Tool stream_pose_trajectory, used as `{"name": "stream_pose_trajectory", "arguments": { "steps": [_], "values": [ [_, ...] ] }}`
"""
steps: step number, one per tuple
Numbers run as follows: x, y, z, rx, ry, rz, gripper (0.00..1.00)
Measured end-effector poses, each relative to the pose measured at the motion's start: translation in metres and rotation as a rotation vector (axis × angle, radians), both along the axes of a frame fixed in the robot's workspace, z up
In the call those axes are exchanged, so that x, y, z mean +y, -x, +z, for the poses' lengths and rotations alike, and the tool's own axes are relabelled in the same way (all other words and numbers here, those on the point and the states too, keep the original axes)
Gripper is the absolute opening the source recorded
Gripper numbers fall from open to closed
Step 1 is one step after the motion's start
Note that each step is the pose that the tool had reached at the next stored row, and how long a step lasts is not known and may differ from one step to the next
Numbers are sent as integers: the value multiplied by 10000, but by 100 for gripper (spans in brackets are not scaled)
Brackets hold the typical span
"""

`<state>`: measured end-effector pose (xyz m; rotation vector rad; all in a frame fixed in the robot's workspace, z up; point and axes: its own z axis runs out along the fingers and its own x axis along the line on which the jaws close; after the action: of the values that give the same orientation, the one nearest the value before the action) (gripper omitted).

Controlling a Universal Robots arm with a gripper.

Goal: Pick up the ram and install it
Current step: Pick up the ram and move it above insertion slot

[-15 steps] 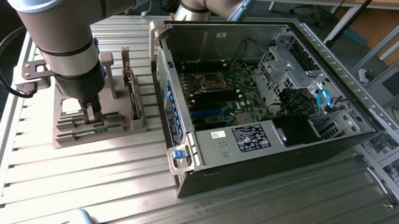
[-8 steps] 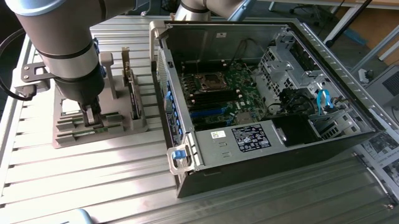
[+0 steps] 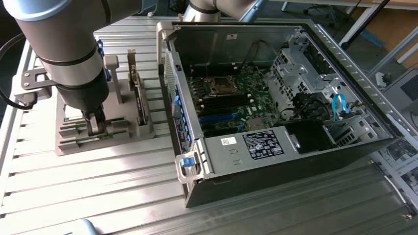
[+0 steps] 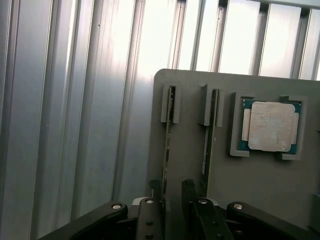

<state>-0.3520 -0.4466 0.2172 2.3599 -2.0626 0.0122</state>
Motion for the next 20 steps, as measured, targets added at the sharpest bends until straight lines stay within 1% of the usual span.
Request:
{"name": "stream_pose_trajectory", "arguments": {
  "steps": [11, 15, 20],
  "values": [
    [-73, 31, -30, 1, 0, 0, 30],
    [-91, 46, -43, 1, 1, 0, 30],
    [-97, 49, -63, 2, 1, 0, 30]
  ]
}}
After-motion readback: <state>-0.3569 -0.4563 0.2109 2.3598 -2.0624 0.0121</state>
